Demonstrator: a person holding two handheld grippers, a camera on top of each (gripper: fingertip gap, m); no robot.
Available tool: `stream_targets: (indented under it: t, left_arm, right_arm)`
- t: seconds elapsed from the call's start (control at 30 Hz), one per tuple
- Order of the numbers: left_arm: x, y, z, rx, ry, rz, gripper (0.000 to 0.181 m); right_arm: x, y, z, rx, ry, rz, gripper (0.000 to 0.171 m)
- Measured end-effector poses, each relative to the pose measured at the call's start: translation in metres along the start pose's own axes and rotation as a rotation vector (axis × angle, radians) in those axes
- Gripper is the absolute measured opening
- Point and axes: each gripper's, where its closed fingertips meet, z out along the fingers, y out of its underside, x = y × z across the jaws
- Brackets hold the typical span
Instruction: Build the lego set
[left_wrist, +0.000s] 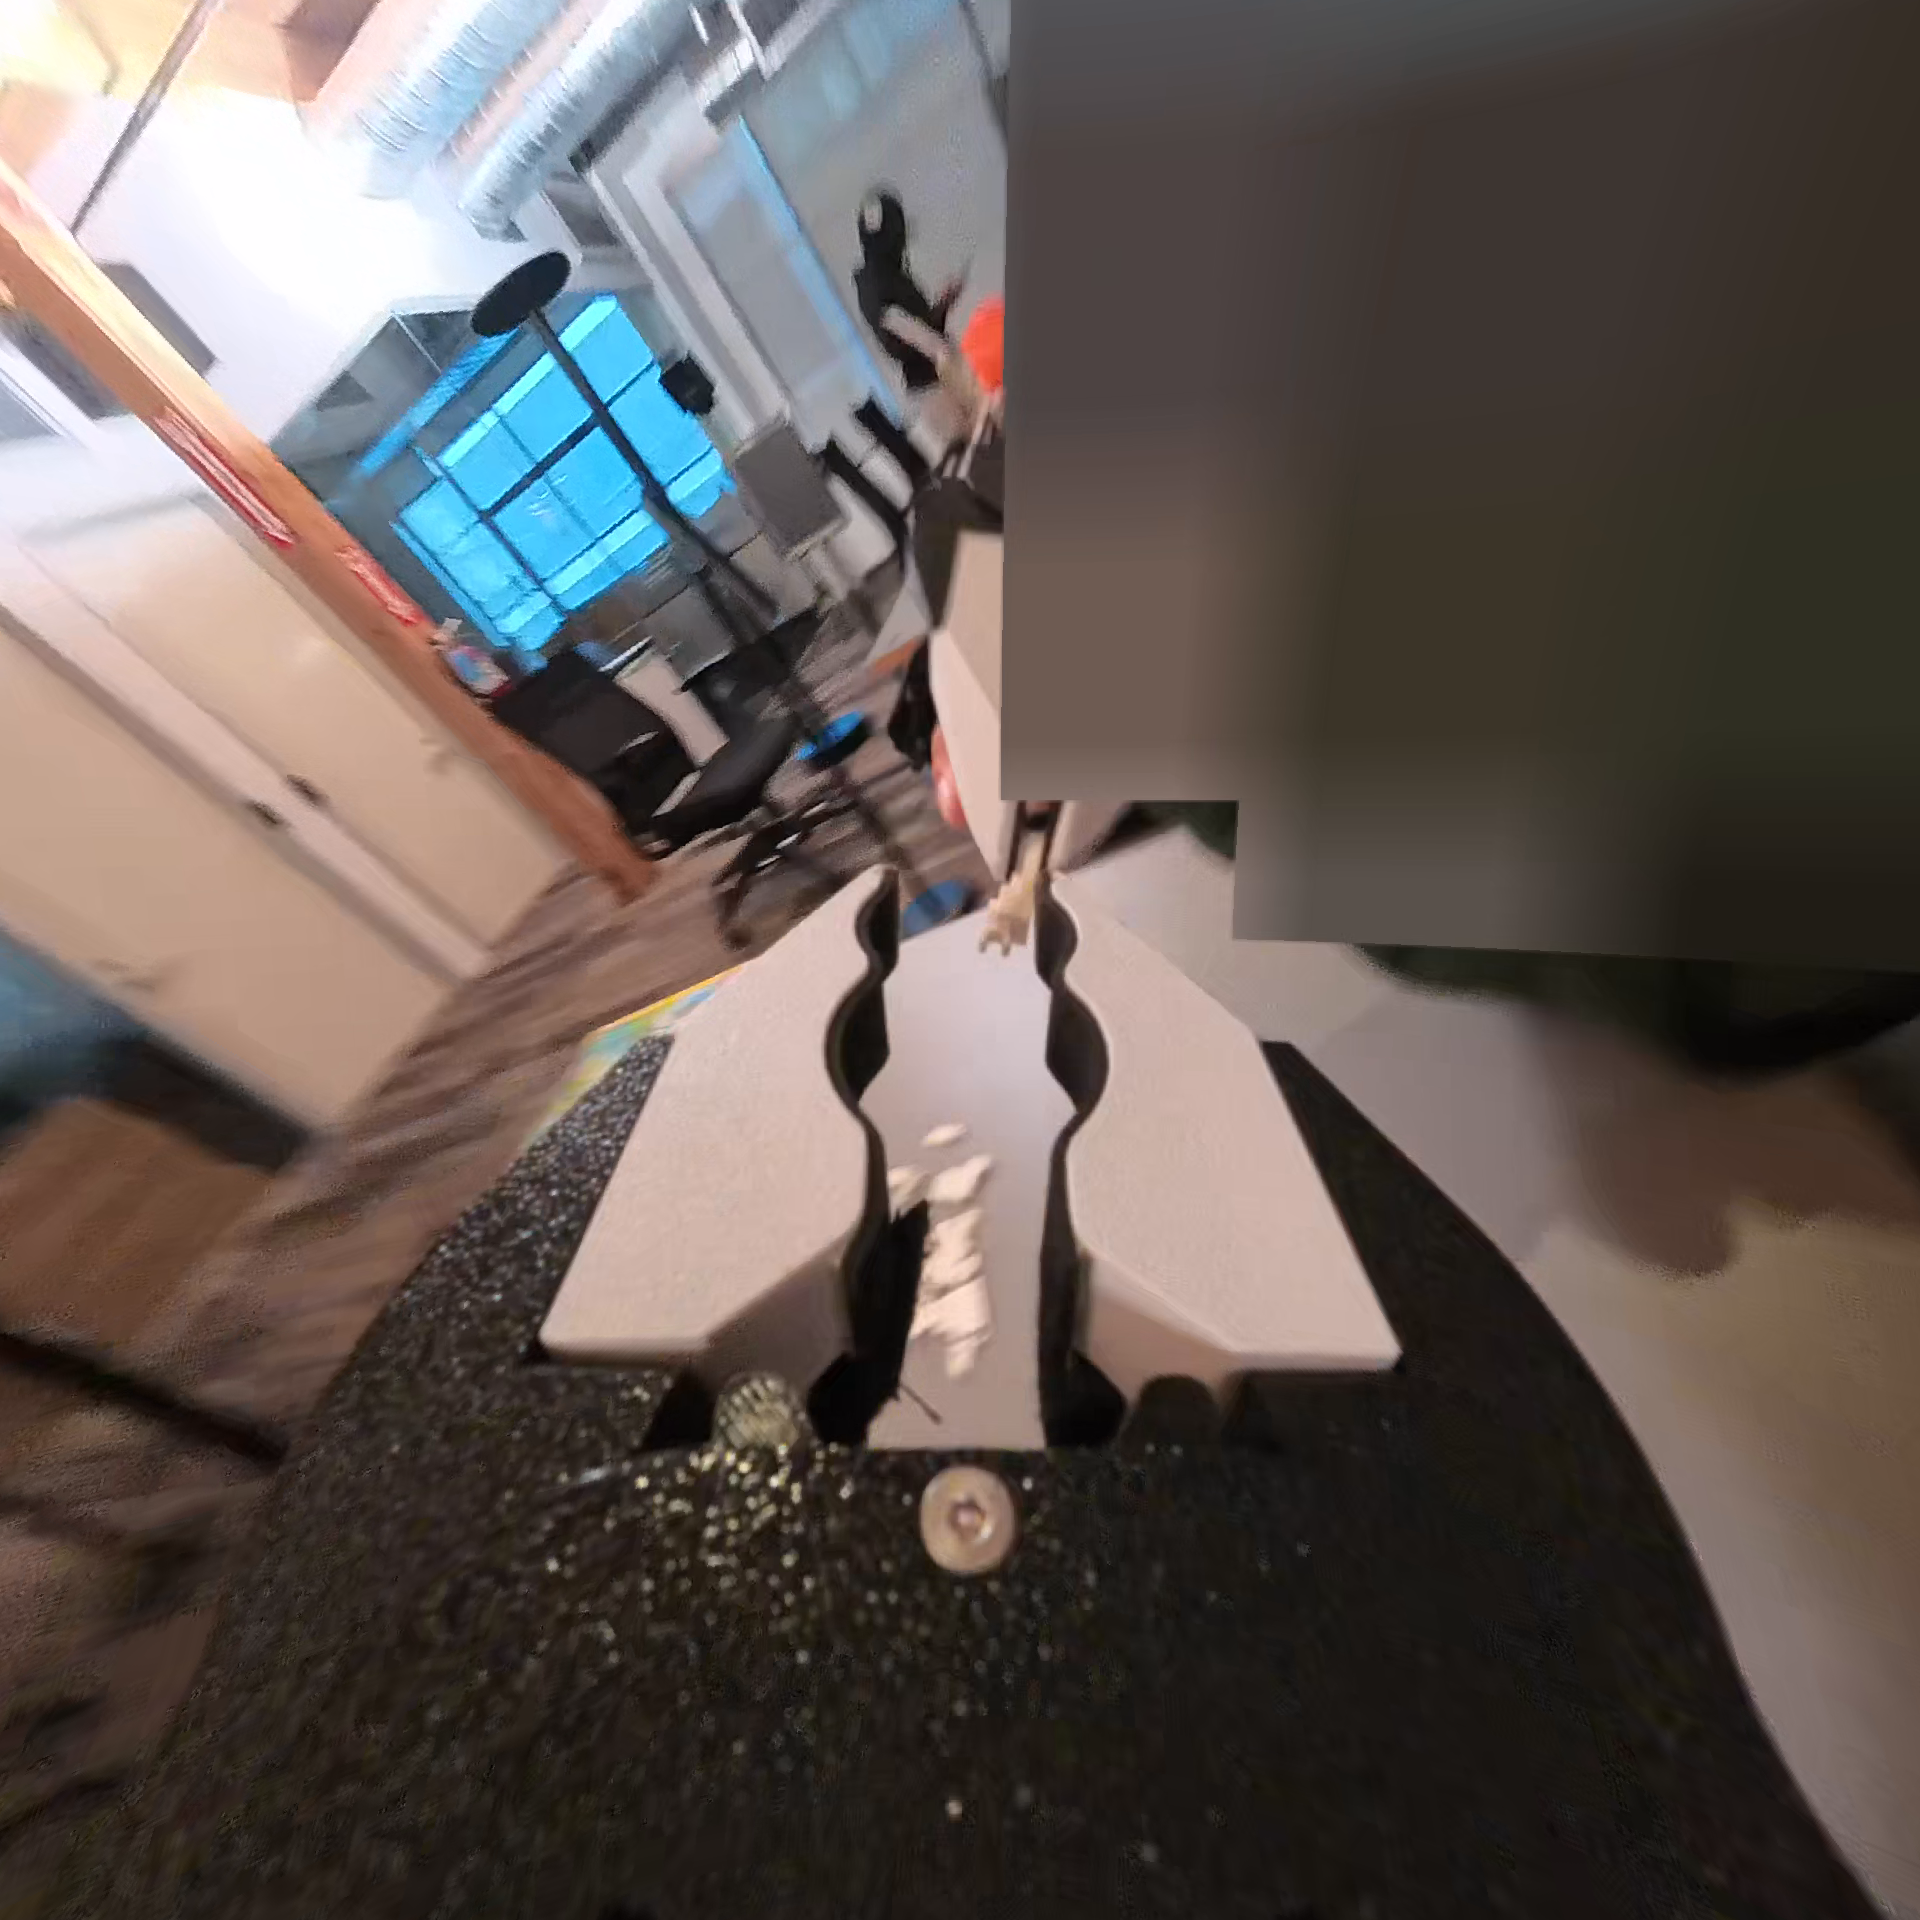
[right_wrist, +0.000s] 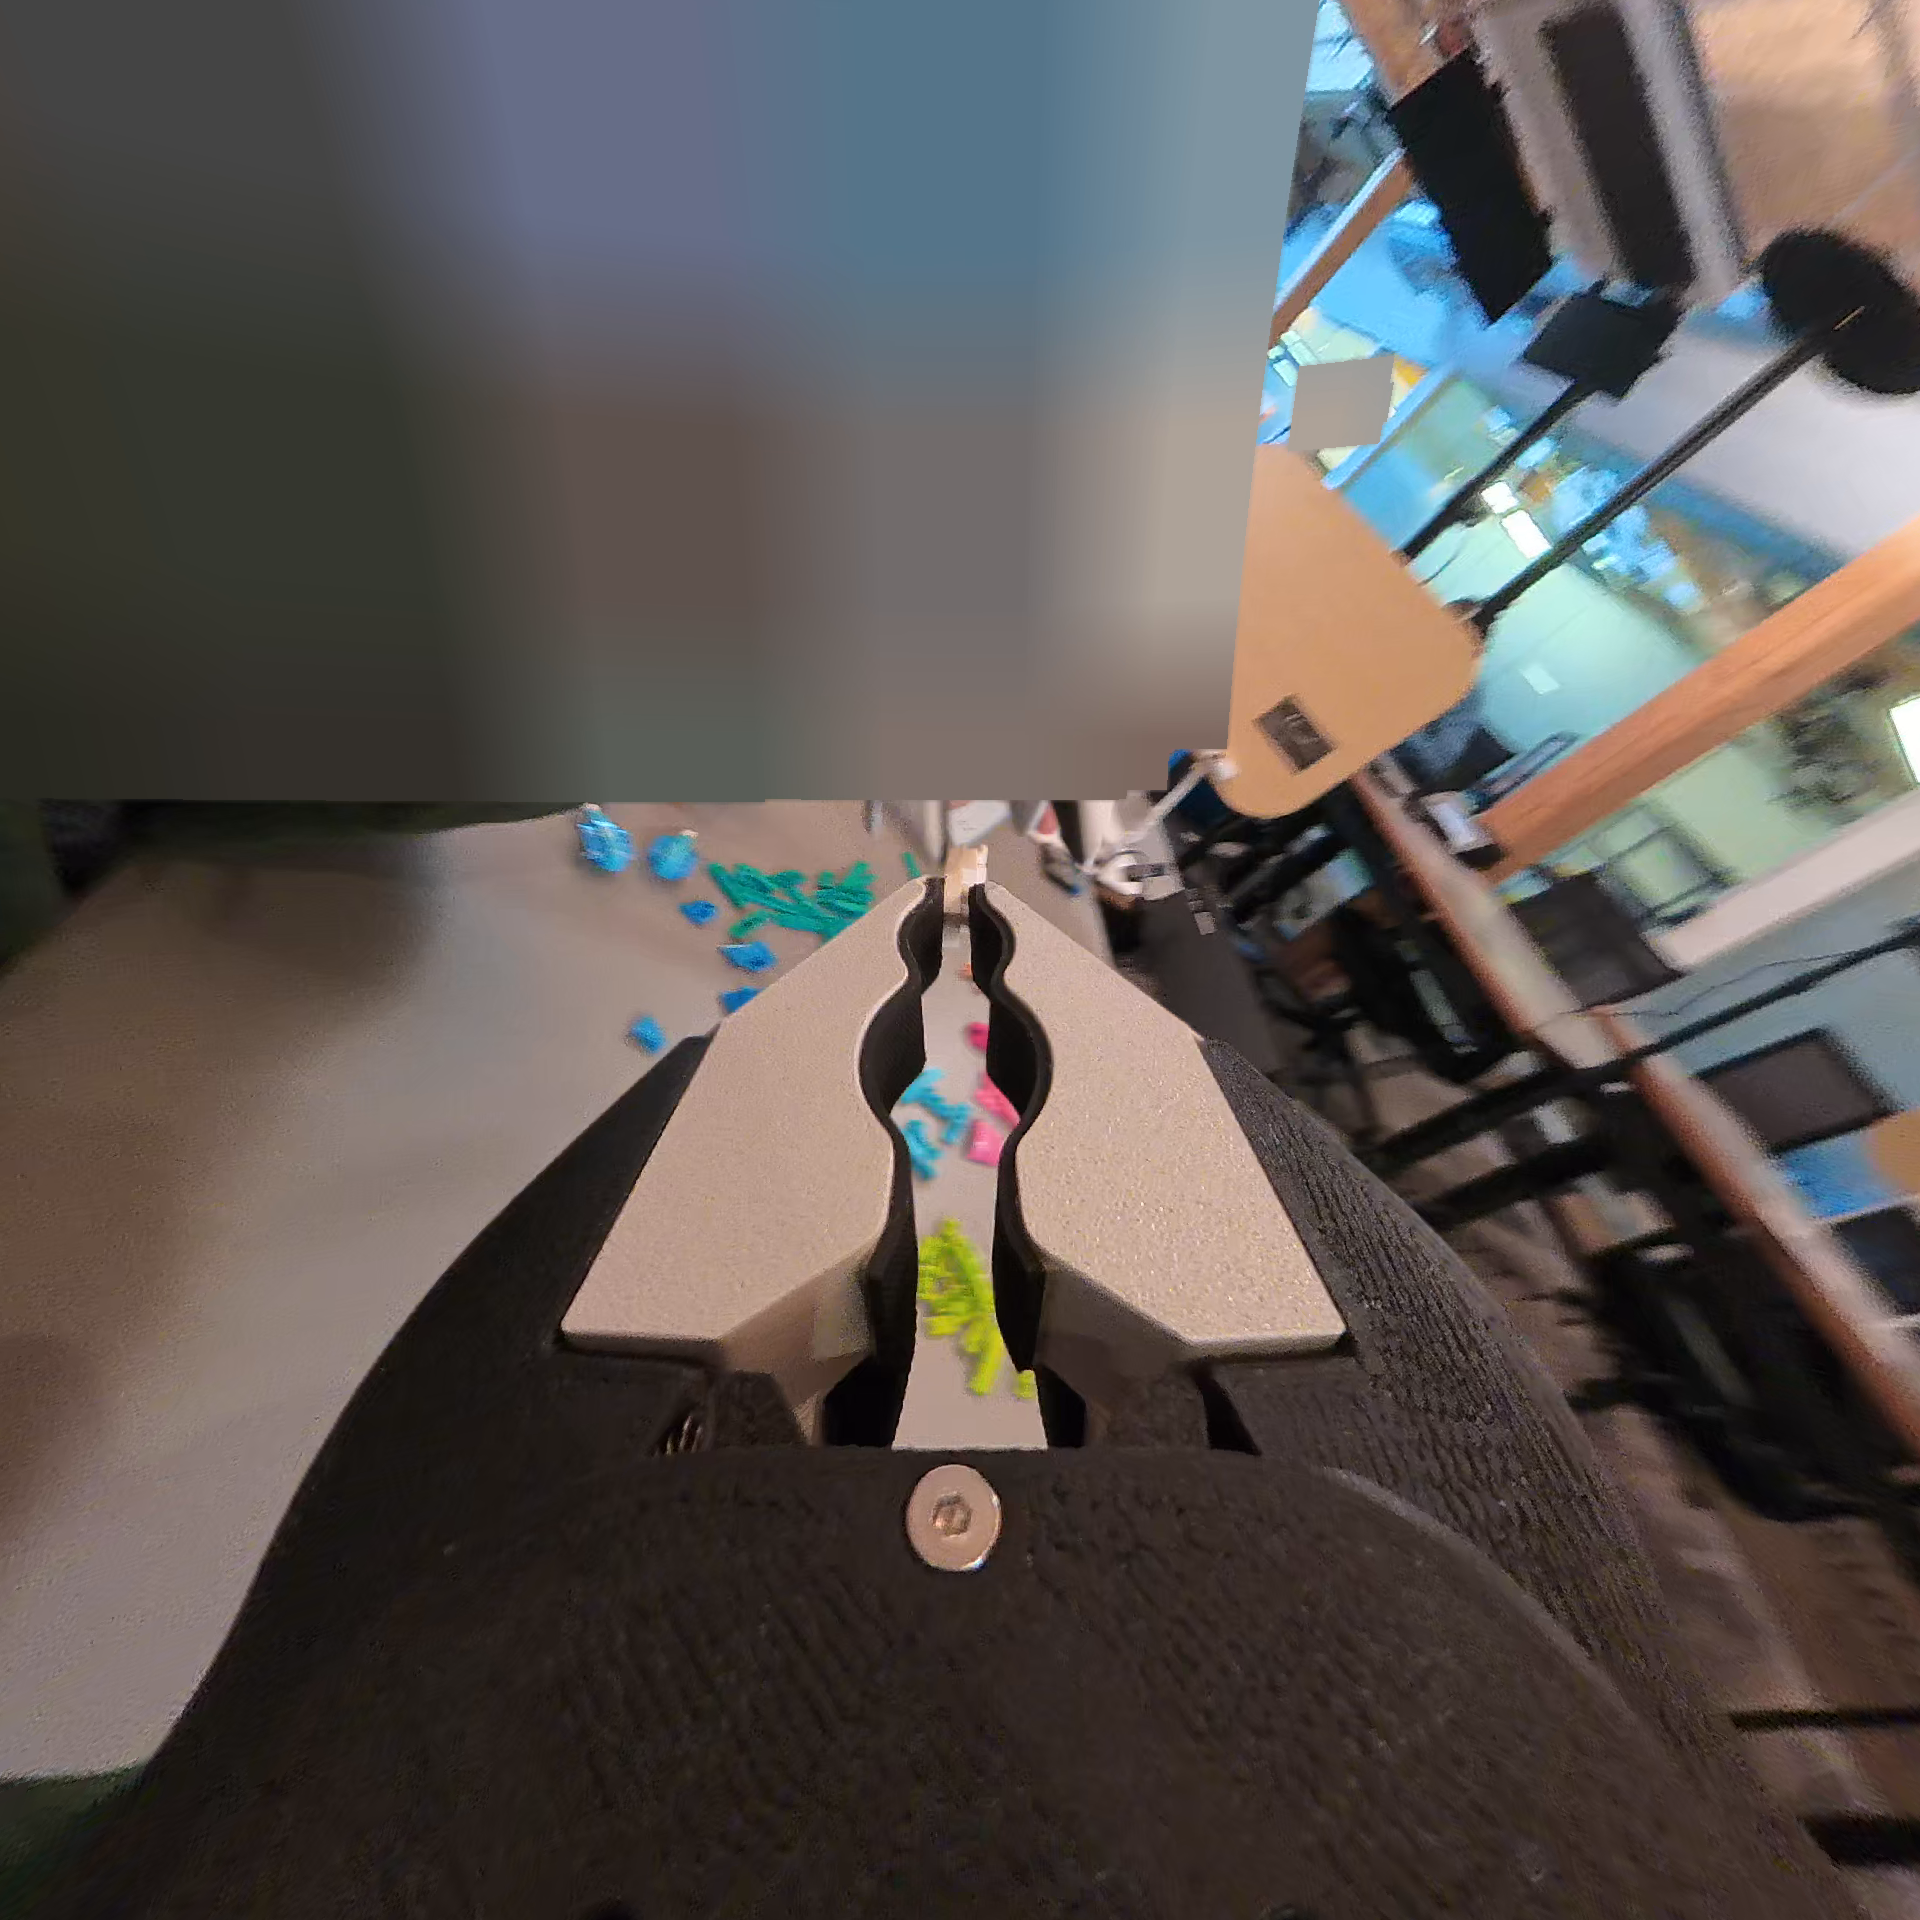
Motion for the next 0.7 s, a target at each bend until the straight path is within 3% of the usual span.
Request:
stream_targets:
  t: [0.1,0.2,0.3,0.4,0.47,0.7]
  left_arm:
    - [-0.011,-0.012,-0.012,0.145,0.088,-0.333,0.026]
    - [-0.015,-0.013,-0.014,0.175,0.141,-0.549,0.033]
    - [-0.006,-0.01,-0.011,0.142,0.242,-0.681,0.016]
    - [-0.01,-0.008,-0.009,0.156,0.233,-0.728,0.0]
    - [-0.012,-0.003,-0.009,0.138,0.207,-0.71,0.0]
    - [-0.003,-0.017,-0.015,0.218,0.347,-0.802,0.005]
  right_arm:
    - [0.002,-0.009,-0.002,0.037,0.049,-0.078,0.003]
    - [0.004,-0.015,-0.004,0.057,0.092,-0.132,0.003]
    - [0.005,-0.019,-0.007,0.069,0.118,-0.169,0.003]
    - [0.005,-0.021,-0.008,0.069,0.128,-0.188,0.003]
    - [0.005,-0.022,-0.008,0.062,0.133,-0.2,0.003]
    - [0.005,-0.024,-0.008,0.07,0.144,-0.228,0.003]
